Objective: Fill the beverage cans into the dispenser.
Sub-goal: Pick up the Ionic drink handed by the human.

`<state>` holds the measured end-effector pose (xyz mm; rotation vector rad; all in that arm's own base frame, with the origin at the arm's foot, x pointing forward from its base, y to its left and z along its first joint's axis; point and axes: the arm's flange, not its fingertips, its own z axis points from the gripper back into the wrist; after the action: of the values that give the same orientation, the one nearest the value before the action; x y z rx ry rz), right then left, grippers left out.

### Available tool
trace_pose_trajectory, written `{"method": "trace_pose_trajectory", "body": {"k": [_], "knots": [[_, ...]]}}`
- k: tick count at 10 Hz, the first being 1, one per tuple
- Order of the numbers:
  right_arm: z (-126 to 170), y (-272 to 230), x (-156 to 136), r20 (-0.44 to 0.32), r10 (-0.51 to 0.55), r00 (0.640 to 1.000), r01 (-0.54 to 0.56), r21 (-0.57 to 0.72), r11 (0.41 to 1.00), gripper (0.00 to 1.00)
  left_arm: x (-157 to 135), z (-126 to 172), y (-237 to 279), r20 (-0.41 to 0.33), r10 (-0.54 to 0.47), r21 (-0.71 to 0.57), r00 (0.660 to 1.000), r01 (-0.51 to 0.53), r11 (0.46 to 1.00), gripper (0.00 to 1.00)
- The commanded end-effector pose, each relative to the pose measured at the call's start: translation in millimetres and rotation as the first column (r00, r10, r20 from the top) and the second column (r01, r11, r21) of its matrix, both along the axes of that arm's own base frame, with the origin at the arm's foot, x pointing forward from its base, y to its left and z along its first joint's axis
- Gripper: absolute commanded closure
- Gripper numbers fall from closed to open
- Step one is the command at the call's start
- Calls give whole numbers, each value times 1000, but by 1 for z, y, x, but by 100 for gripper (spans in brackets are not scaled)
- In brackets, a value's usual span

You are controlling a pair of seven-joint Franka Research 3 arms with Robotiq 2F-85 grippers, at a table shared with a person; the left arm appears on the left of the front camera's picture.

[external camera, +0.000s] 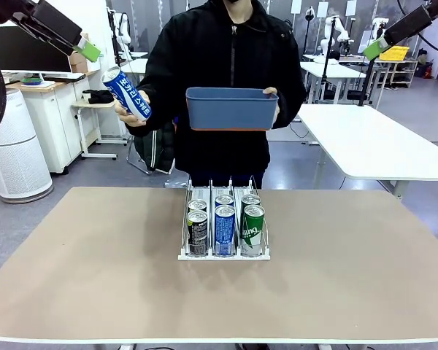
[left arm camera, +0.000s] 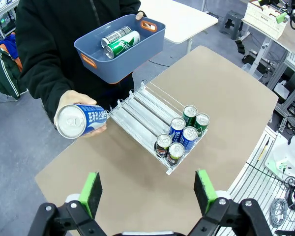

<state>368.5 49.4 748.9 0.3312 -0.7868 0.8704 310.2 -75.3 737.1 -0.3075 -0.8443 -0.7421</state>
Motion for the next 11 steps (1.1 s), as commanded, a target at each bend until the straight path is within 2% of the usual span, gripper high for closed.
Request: {"method": "trace_pose_trajectory", "body": {"k": [1,11], "knots": [[-1,-1,1,-2,3,1000,-3,10,1000,0,1,0,0,3,-2,0,1000,2,1000,0],[-1,-1,1,-2,3,1000,-3,10,1000,0,0,0,0,0,0,0,1000,0,1000,0]]}}
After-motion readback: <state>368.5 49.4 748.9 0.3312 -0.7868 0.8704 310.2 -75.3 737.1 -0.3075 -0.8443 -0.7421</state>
